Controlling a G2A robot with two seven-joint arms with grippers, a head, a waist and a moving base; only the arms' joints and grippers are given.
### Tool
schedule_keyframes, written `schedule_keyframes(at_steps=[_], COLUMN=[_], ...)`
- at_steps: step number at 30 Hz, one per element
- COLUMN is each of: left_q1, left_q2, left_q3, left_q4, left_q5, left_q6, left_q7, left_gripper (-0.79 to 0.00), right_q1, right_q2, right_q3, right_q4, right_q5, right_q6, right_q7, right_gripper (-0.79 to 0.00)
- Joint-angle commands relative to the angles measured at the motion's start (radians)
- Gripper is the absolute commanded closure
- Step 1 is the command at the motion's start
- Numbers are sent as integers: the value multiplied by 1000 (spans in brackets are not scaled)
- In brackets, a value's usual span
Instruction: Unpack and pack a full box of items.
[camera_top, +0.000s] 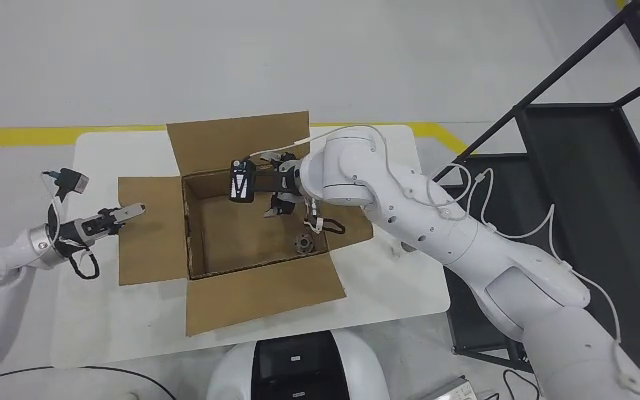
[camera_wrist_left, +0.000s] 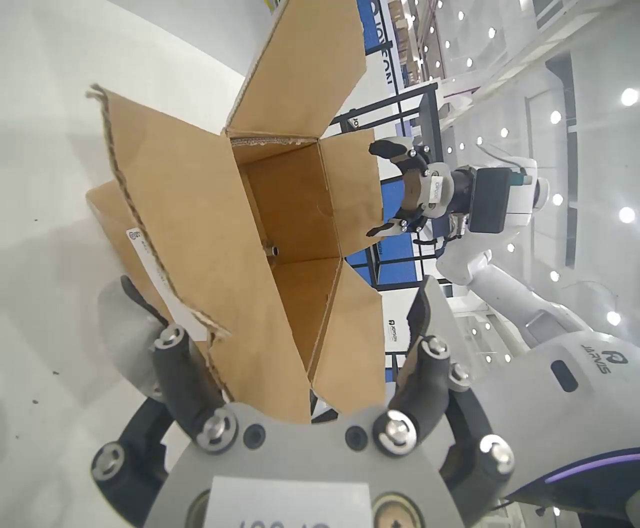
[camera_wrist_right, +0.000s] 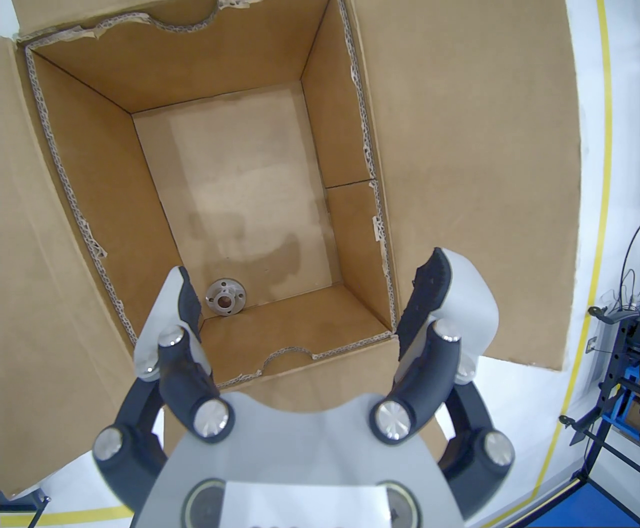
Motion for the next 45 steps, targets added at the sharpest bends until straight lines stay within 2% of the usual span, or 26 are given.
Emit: schedule_keyframes(at_steps=[1, 11, 14, 20, 27, 30, 34, 45], left_q1=[-17, -43, -39, -29, -3, 1, 1, 1], left_q2=[-6, -22, -20, -2, 17, 18, 18, 18], left_q3=[15, 64, 48, -34, -130, -135, -135, -135], left_q4=[13, 12, 36, 91, 94, 93, 93, 93], left_q5=[-4, -26, -31, 5, 34, 39, 39, 39], left_q6=[-7, -5, -21, -81, -103, -104, -104, -104], left_q7=[-7, -16, -1, 62, 136, 141, 141, 141], left_gripper=[-785, -785, -785, -785, -785, -785, -785, -785], right_q1=[0, 0, 0, -18, -51, -80, -121, -153], right_q2=[0, 0, 0, 1, 17, 33, 44, 22], right_q3=[0, 0, 0, -2, 32, 37, 33, -57], right_q4=[0, 0, 0, 3, -11, -24, -39, 69], right_q5=[0, 0, 0, -4, 37, 10, -26, -151], right_q6=[0, 0, 0, -10, -28, -41, -48, -89], right_q7=[0, 0, 0, -19, 76, 172, 201, 115], right_gripper=[-785, -785, -785, -785, -785, -785, -785, -785])
